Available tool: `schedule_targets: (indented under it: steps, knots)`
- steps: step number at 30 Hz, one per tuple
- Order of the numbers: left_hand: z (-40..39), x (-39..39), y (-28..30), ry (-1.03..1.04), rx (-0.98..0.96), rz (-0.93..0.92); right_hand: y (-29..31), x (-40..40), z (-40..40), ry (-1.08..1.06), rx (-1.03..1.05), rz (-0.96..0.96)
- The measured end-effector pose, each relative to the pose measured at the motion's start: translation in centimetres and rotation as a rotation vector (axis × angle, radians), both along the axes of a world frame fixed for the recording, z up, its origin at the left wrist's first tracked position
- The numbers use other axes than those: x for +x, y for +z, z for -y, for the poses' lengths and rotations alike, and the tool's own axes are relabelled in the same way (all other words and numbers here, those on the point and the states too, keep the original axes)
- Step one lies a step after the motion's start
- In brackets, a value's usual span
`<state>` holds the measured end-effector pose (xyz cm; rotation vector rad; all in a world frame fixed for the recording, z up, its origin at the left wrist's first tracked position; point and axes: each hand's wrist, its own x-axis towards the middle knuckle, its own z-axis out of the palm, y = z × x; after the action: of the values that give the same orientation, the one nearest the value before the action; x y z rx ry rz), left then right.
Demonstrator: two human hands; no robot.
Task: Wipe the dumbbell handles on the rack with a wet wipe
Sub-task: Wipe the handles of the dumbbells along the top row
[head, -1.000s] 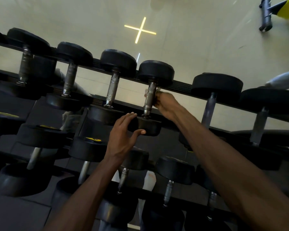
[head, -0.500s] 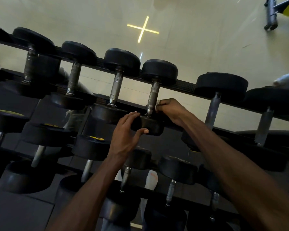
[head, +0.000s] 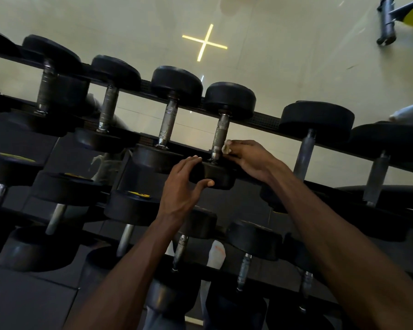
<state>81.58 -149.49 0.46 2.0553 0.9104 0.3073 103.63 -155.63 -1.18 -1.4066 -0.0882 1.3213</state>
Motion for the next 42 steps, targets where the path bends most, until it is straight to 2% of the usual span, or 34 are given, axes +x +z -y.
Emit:
schedule_targets:
  steps: [3, 6, 8, 13, 17, 24, 29, 32, 33, 35, 37, 40, 42]
  knots:
    - [0.0, 0.0, 0.1, -0.002, 0.008, 0.001, -0.7, -0.3, -0.9, -0.033, -0.08, 0.073]
    - [0.0, 0.0, 0.0, -0.003, 0.014, -0.007, -1.7, -0.3, -1.7, -0.043, -0.165, -0.001]
    - [0.0, -0.1, -0.1, -0.008, 0.016, -0.007, -1.7, -0.3, -1.6, 0.011, -0.204, 0.04]
    - [0.0, 0.0, 0.0, -0.008, 0.023, -0.008, 0.1, -0.8, 0.1, 0.257, -0.342, 0.487]
    - [0.1, 0.1, 0.1, -0.001, 0.011, 0.001, 0.0, -2.2, -1.0, 0.243, -0.467, 0.617]
    - [0.2, 0.1, 0.1, 0.001, 0.016, 0.003, -0.7, -1.8, -0.8, 0.249, -0.432, 0.576]
    - [0.0, 0.0, 0.0, -0.007, 0.018, 0.003, -0.2, -1.8, -0.6, 0.327, -0.422, 0.592]
    - [0.1, 0.0, 0.0, -0.008, -0.002, -0.004, 2.0, -0.3, 0.9, 0.314, -0.311, 0.612]
    - [0.1, 0.0, -0.1, -0.002, -0.001, 0.002, 3.1, 0.0, 0.8, 0.335, -0.231, 0.694]
    - [0.1, 0.0, -0.1, 0.01, -0.001, 0.01, 5.0, 0.1, -0.7, 0.423, -0.082, 1.004]
    - [0.1, 0.1, 0.1, 0.008, 0.013, 0.002, 5.5, -0.1, -3.3, 0.612, 0.0, 1.307]
    - [0.2, 0.1, 0.2, 0.009, 0.023, -0.004, 4.7, -0.6, -6.0, 1.095, -0.112, 1.692]
    - [0.2, 0.2, 0.2, 0.014, 0.022, -0.005, 5.3, -1.3, -6.6, 1.341, -0.143, 1.734]
